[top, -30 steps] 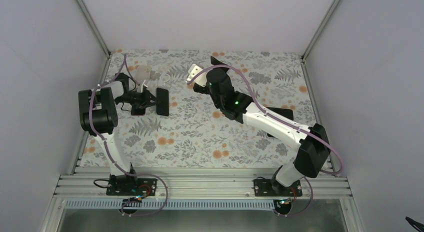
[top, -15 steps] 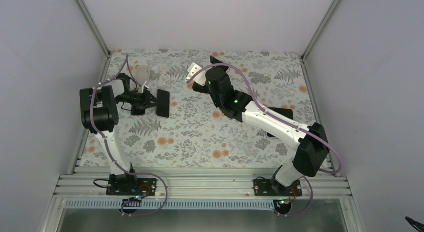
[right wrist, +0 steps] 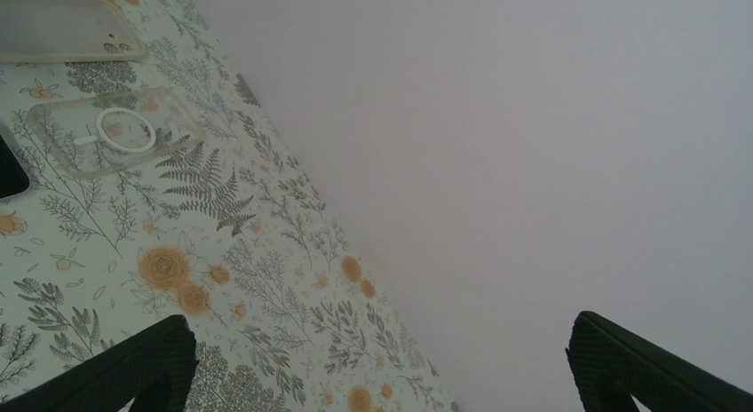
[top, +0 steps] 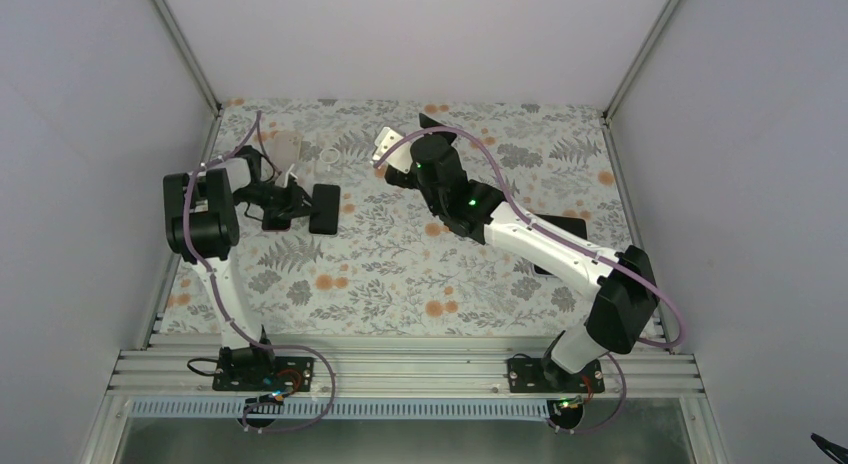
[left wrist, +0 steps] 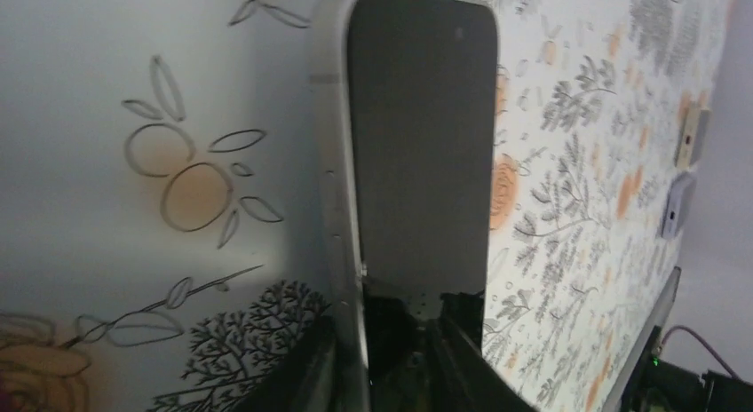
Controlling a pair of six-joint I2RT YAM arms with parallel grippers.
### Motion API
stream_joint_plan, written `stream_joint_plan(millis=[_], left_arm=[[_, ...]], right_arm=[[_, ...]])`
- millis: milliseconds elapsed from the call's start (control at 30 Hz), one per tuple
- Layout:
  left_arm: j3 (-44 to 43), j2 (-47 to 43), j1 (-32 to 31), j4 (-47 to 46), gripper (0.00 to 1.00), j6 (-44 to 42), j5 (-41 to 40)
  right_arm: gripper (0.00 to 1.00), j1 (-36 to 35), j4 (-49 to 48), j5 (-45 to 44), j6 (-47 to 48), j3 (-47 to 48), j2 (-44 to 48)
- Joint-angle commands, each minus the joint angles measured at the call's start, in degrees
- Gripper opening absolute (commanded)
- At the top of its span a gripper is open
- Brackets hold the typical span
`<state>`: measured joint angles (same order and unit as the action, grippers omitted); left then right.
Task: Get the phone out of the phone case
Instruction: Place the phone at the center of the board, then move the phone to the center of the board.
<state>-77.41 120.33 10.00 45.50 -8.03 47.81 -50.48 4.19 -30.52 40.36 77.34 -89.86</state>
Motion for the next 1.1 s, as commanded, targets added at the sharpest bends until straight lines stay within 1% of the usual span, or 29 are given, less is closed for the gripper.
stream_joint_plan(millis=[0,167,300,467,567,733,800,867,967,1067], left_arm=[[-1.52,1.36,0.28,-1.48,0.28,-0.52,-5.34],[-0.41,-1.1,0.2,-2.19,0.38,0.58,-6.02],[0.12,-3.99,0.11,-2.34,0.41,1.19,-7.02],[0.74,-10.09,0.02,-3.83,0.48,2.29,-12.51],[0.49,-14.24,-0.21,-4.56,0.54,2.23,-14.87],[-2.02,-19.89,-1.01,-4.23,0.75,0.39,-16.77],[-3.53,-21.42,-1.68,-3.55,0.85,-0.52,-17.01],[-5.77,-22.6,-2.47,-2.53,0.99,-2.06,-16.27],[-12.23,-23.29,-3.37,1.17,1.0,-5.58,-13.81],[-17.01,-24.97,-4.22,1.63,1.0,-7.5,-12.22]], right_arm=[[0.99,0.51,0.5,0.78,-1.59,1.47,0.0],[0.99,0.64,1.05,1.1,-1.87,2.08,0.13],[0.99,0.64,1.48,1.31,-2.2,2.54,0.28],[0.99,1.29,2.81,2.48,-3.13,3.11,0.94],[0.99,2.2,4.84,4.34,-4.36,3.18,1.91],[0.99,4.94,10.46,8.82,-6.96,3.85,3.87],[0.99,6.4,12.93,10.96,-8.45,4.02,4.55],[0.99,8.15,15.82,13.87,-9.57,4.03,5.4],[0.99,11.41,21.56,19.55,-10.57,3.84,7.05],[0.99,14.56,25.85,23.42,-10.89,2.11,9.27]])
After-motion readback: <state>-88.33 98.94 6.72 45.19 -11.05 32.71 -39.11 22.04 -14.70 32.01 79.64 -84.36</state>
